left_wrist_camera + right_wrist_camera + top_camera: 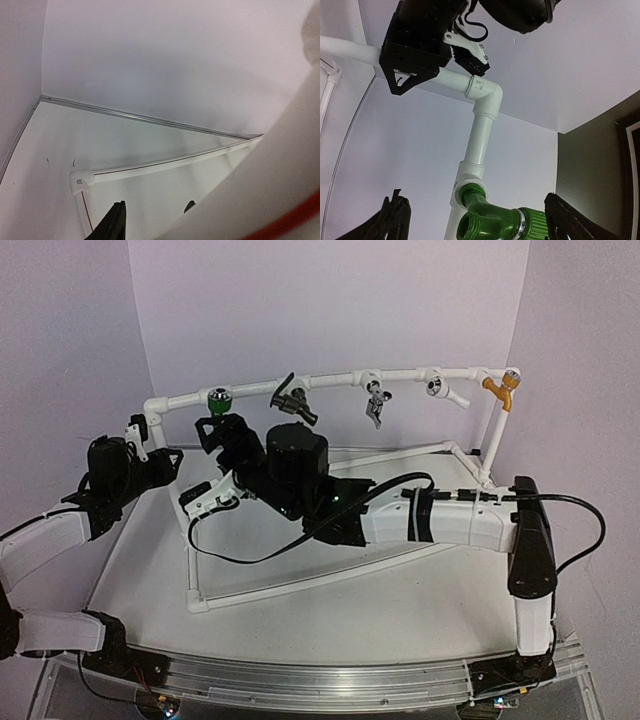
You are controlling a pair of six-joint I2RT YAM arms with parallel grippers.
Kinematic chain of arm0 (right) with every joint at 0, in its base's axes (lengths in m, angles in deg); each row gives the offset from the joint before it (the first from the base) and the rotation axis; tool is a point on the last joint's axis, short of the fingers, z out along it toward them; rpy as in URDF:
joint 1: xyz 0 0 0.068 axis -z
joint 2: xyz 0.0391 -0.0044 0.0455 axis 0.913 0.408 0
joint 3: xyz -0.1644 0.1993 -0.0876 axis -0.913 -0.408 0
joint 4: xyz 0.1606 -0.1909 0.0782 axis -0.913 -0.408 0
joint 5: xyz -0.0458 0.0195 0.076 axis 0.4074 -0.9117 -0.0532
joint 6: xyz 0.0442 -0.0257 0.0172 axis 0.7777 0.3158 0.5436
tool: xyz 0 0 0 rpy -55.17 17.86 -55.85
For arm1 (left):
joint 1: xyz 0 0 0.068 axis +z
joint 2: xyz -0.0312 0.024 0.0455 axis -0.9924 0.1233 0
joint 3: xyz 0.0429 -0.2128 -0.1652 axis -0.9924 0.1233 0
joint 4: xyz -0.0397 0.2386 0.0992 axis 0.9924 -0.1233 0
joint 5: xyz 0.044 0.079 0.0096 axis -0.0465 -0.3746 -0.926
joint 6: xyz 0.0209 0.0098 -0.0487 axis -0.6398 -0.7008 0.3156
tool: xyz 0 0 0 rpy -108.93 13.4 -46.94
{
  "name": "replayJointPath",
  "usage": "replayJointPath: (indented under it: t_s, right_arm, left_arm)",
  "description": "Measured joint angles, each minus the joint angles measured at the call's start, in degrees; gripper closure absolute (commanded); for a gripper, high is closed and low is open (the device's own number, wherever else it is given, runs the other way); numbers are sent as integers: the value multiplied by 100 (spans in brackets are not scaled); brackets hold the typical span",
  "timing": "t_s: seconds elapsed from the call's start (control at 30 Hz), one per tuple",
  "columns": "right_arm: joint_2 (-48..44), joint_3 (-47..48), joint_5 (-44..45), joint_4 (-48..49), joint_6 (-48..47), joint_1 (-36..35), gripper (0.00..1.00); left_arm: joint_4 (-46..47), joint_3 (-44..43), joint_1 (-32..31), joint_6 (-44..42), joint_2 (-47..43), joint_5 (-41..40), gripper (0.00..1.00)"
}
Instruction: Install the water faucets
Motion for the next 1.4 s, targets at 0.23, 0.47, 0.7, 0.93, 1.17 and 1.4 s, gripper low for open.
replayJointPath:
  t_s: [0.23, 0.47, 0.7, 0.93, 1.17, 1.4]
  right_arm:
    - [365, 733, -164, -67, -80, 232, 10]
    - [536, 1119, -183, -177, -113, 267, 26]
    - [579, 1184, 166, -335, -178, 210, 58]
    - [760, 1384, 736, -398, 42, 100, 83]
    - [1337, 1895, 1514, 298, 1295, -41, 100]
    - [1902, 2593, 2276, 754, 3227, -158, 100]
  left_arm:
    - [8, 56, 0, -7, -50, 21, 100]
    - [6, 56, 2, -9, -50, 38, 100]
    - [6, 56, 13, -8, -50, 58, 100]
    - [11, 56, 13, -11, -48, 68, 100]
    - [56, 51, 41, 44, -21, 54, 100]
    - [112, 43, 80, 37, 7, 2, 100]
